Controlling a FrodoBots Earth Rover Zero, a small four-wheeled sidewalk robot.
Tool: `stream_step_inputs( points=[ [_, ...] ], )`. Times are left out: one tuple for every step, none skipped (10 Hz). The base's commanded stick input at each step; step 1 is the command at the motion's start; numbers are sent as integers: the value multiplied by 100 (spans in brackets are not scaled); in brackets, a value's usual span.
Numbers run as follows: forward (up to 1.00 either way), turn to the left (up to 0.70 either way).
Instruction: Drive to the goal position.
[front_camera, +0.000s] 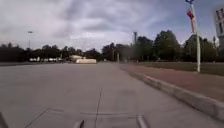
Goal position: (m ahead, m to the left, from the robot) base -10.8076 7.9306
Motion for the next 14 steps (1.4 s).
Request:
stream_step_inputs(
  points=[
    [100, 8],
    [100, 27],
    [100, 27],
    [100, 27],
    [100, 0],
    [100, 0],
    [100, 0],
    [100, 0],
    [100, 0],
    [100, 0],
    [100, 0],
    [100, 0],
    [100, 0],
    [100, 0]
  ],
)
